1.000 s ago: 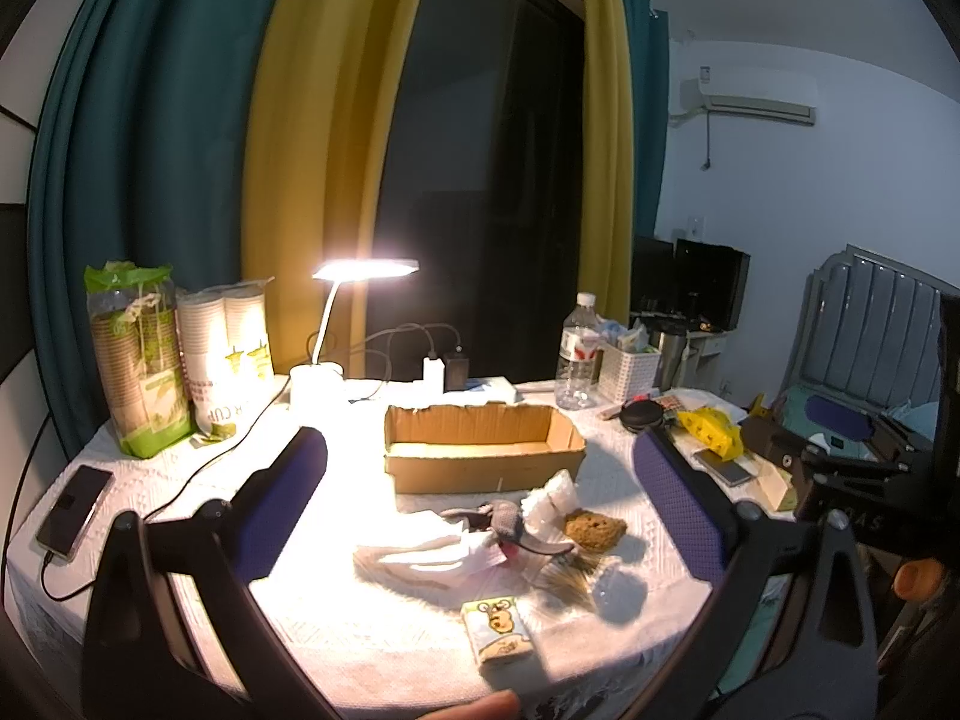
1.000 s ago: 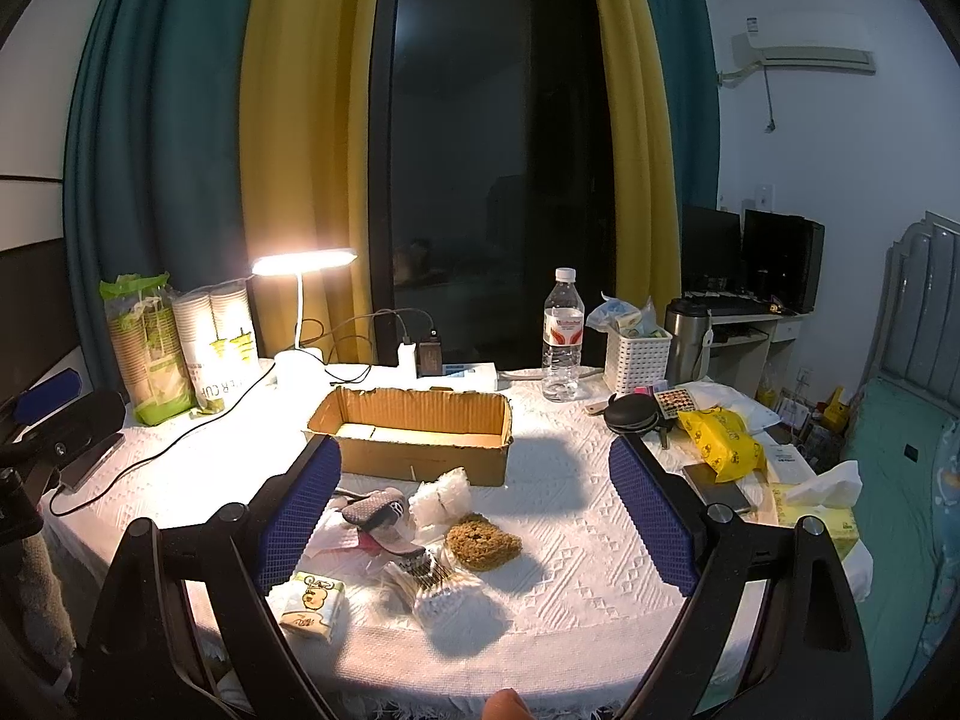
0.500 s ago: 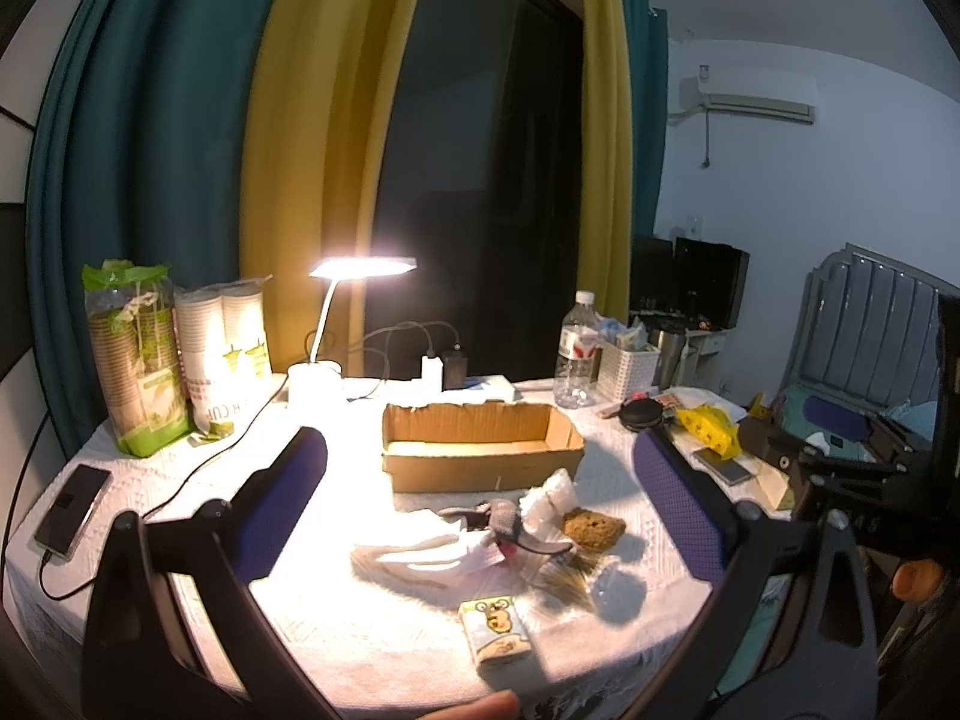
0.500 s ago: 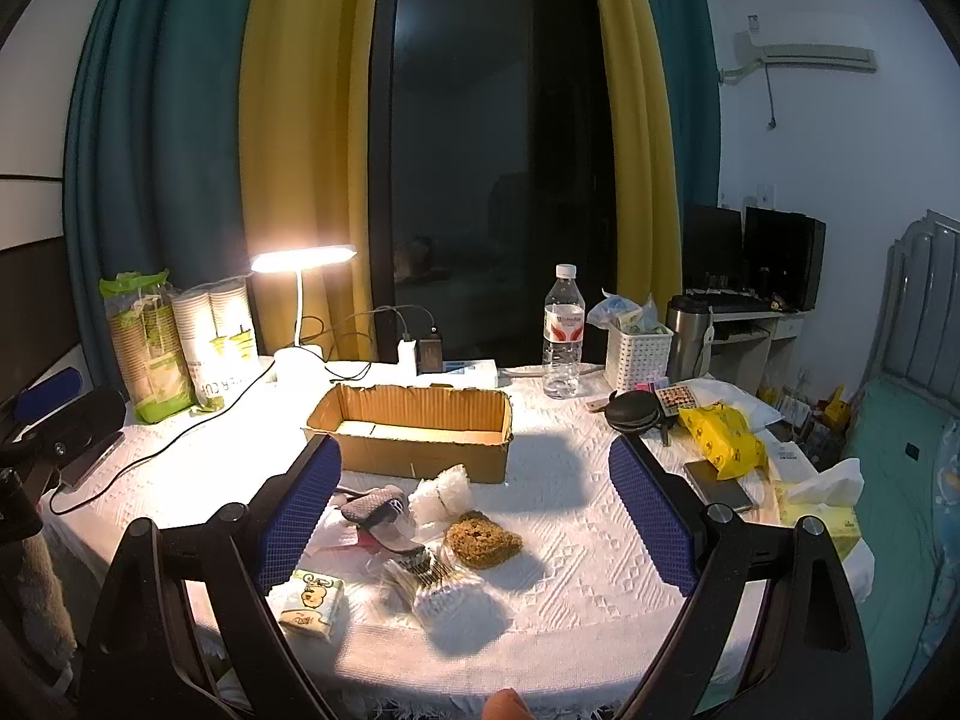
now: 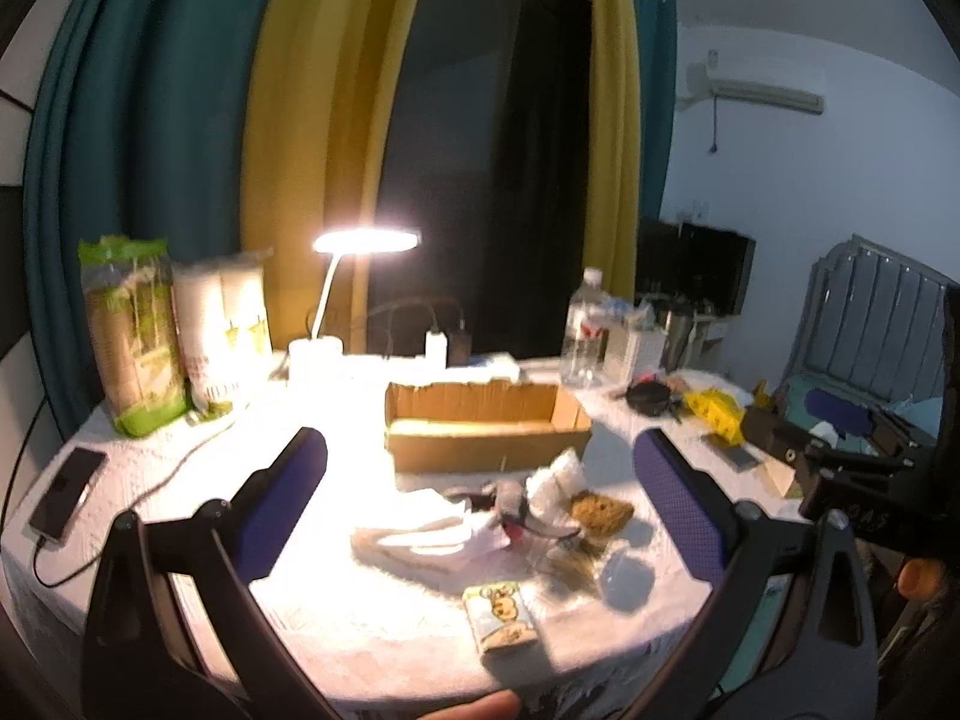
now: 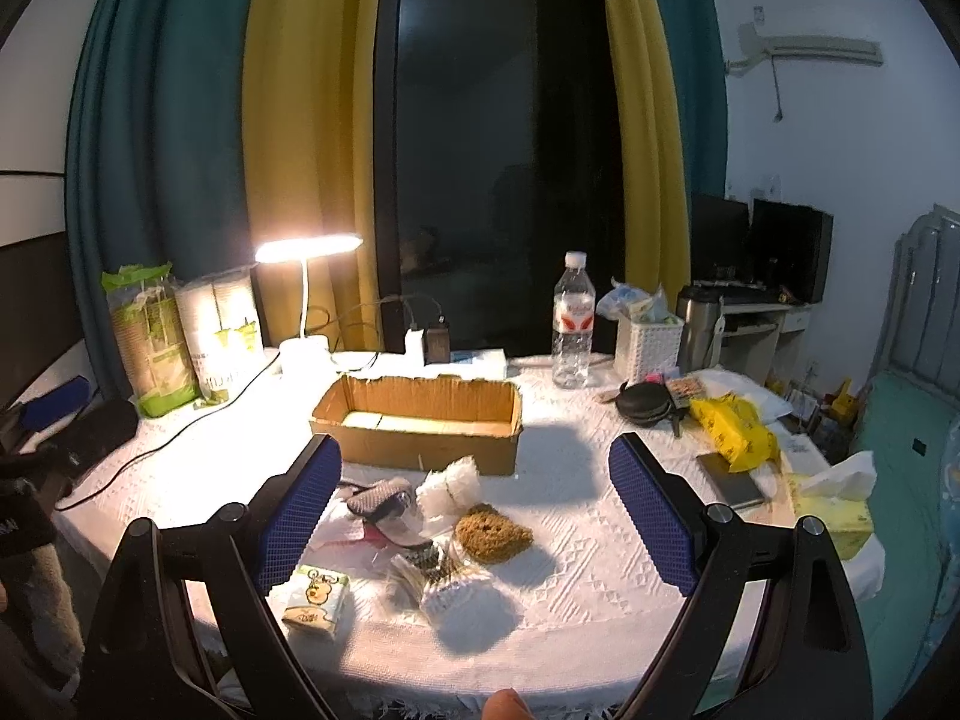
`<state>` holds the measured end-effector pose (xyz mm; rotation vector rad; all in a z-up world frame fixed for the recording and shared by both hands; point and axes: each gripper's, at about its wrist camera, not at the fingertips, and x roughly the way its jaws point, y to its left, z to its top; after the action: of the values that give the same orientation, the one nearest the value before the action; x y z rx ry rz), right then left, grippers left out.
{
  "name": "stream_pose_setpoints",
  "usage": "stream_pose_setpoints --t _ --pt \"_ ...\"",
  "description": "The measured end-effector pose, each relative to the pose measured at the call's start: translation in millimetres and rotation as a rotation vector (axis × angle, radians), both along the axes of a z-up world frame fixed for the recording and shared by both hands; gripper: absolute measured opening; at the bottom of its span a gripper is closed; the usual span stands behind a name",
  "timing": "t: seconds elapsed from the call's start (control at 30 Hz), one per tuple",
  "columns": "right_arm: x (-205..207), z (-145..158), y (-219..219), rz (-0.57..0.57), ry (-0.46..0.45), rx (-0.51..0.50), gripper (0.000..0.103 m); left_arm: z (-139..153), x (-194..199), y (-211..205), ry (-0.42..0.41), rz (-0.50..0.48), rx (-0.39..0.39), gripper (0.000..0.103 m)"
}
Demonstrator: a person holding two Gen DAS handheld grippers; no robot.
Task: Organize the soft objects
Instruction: 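Drop the tissue pack in the box with left tool while right drops swab bag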
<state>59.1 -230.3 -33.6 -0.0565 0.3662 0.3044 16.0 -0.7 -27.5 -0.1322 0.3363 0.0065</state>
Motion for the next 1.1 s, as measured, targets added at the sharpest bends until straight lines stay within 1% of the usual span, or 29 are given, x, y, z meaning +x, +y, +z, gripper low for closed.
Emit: stream_pose_setpoints --t 0.03,0.27,0.4,0.5,0.67,0.7,0.73,0.77,0.8,0.83,0.9,0.93,0.97,1.0,1.03,1.07,1.1 --pt "4.0 -1.4 0.7 0.004 0.009 -0.002 0.093 -6.3 6.0 -0.7 0.024 -0.001 0.002 0.102" --pt "38.0 -40.4 6.3 0.023 0.127 -0.026 0.093 -53.0 53.8 -5.3 0.197 -0.033 0.004 0.102" --pt "60.3 -67.9 5.2 0.019 0.202 -0.042 0.093 -92.0 83.5 -12.6 0.326 -0.072 0.004 0.102" --pt "78.4 -88.4 1.6 0.013 0.260 -0.046 0.093 -118.9 101.2 -17.8 0.406 -0.092 0.018 0.102" --pt "103.1 -110.7 -0.2 0.017 0.324 -0.057 0.093 -157.3 121.3 -27.4 0.520 -0.124 0.042 0.101" --pt "108.4 -116.9 -0.2 0.029 0.344 -0.057 0.093 -166.5 124.8 -29.3 0.549 -0.128 0.048 0.099" --pt "111.6 -121.5 1.4 0.041 0.358 -0.057 0.093 -173.7 128.1 -30.0 0.568 -0.129 0.049 0.092" --pt "115.7 -125.8 2.9 0.055 0.371 -0.054 0.093 -182.6 131.1 -30.2 0.597 -0.129 0.048 0.088" --pt "118.9 -131.7 4.9 0.074 0.390 -0.045 0.093 -186.8 131.6 -30.0 0.615 -0.129 0.045 0.088" --pt "121.3 -136.3 7.5 0.092 0.410 -0.037 0.093 -188.0 131.0 -31.3 0.609 -0.126 0.059 0.087" --pt "126.2 -148.4 14.5 0.132 0.448 -0.028 0.093 -189.5 132.3 -33.2 0.609 -0.128 0.069 0.079" --pt "127.7 -152.5 17.7 0.149 0.461 -0.028 0.093 -190.7 132.9 -34.5 0.609 -0.125 0.080 0.074" --pt "127.9 -156.5 21.9 0.168 0.472 -0.029 0.093 -190.9 132.8 -35.7 0.608 -0.121 0.089 0.066" --pt "127.7 -159.3 25.2 0.183 0.478 -0.029 0.093 -191.5 132.5 -36.2 0.605 -0.120 0.096 0.061" --pt "128.3 -163.7 29.0 0.196 0.487 -0.031 0.090 -190.9 132.5 -35.2 0.605 -0.118 0.095 0.052" --pt "128.7 -166.6 31.6 0.198 0.494 -0.038 0.078 -190.9 132.4 -34.0 0.603 -0.119 0.090 0.048" --pt "129.0 -171.1 34.8 0.200 0.499 -0.051 0.074 -189.1 132.1 -32.1 0.605 -0.124 0.081 0.048"
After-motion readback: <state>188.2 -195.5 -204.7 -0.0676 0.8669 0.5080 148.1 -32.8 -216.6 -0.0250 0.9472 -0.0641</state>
